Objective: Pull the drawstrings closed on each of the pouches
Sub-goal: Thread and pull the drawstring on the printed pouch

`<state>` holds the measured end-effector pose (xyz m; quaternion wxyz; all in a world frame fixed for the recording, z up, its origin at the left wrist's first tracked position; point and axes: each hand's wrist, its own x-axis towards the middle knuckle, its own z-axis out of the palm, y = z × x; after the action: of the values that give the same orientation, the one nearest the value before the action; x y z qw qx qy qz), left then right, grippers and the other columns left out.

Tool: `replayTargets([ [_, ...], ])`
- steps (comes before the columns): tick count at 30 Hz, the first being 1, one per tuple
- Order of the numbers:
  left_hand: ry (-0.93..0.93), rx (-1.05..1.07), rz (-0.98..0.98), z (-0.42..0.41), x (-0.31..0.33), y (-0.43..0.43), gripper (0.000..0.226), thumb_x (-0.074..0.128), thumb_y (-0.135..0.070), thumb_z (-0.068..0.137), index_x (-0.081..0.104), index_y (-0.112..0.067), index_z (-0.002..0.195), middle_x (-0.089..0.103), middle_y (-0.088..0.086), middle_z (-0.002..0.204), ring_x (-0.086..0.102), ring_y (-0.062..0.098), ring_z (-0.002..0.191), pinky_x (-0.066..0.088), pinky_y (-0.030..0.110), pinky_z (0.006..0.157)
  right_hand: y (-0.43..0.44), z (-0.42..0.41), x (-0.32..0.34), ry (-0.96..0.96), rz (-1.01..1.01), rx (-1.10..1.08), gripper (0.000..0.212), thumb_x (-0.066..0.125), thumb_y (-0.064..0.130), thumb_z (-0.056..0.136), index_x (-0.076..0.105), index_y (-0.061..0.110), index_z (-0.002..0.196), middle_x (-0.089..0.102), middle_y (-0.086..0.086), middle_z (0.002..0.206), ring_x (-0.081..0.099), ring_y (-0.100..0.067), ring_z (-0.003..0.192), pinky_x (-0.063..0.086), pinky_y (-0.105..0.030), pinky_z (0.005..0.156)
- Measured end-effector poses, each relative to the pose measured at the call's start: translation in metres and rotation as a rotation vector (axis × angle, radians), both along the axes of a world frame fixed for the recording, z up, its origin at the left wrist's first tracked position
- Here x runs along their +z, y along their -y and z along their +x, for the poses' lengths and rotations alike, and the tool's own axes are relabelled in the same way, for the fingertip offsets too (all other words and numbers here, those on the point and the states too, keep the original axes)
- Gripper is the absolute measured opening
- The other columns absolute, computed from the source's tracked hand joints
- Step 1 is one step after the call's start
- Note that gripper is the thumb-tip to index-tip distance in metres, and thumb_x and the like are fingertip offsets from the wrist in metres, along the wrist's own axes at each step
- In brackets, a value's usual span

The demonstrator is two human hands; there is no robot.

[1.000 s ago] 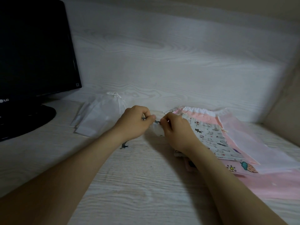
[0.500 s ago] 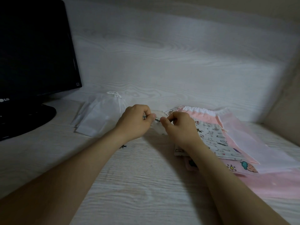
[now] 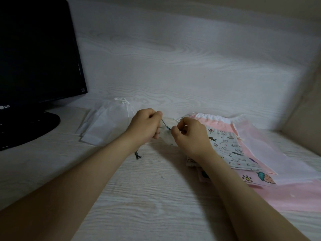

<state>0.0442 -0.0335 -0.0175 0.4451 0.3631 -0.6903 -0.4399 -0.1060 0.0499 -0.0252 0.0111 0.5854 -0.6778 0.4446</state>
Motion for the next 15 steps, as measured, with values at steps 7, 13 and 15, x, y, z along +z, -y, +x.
replayTargets([
  [7, -0.222, 0.042, 0.042, -0.001, 0.004, -0.008, 0.022, 0.070, -0.017, 0.095, 0.071, 0.003, 0.085, 0.077, 0.011, 0.083, 0.077, 0.020, 0.082, 0.064, 0.038, 0.073, 0.001, -0.002, -0.001, -0.020, 0.036, 0.008, 0.020, 0.068, 0.026, 0.093, 0.062, 0.018, 0.075, 0.068, -0.006, 0.062, 0.065, -0.020, 0.058, 0.048, -0.028, 0.056],
  [13, -0.279, -0.127, 0.092, 0.001, 0.007, -0.014, 0.019, 0.062, -0.013, 0.104, 0.057, -0.005, 0.087, 0.075, 0.010, 0.082, 0.074, 0.023, 0.075, 0.056, 0.032, 0.057, -0.002, 0.000, 0.002, -0.066, -0.010, -0.006, 0.020, 0.074, 0.031, 0.090, 0.068, 0.022, 0.072, 0.062, 0.007, 0.057, 0.060, -0.006, 0.056, 0.040, -0.016, 0.053],
  [15, -0.207, -0.147, 0.059, 0.000, 0.005, -0.013, 0.025, 0.061, -0.020, 0.105, 0.055, -0.008, 0.085, 0.065, 0.008, 0.074, 0.059, 0.017, 0.063, 0.049, 0.029, 0.053, -0.003, 0.000, 0.003, -0.075, -0.023, 0.028, 0.020, 0.075, 0.029, 0.089, 0.069, 0.021, 0.071, 0.058, 0.011, 0.055, 0.056, -0.003, 0.054, 0.034, -0.011, 0.051],
])
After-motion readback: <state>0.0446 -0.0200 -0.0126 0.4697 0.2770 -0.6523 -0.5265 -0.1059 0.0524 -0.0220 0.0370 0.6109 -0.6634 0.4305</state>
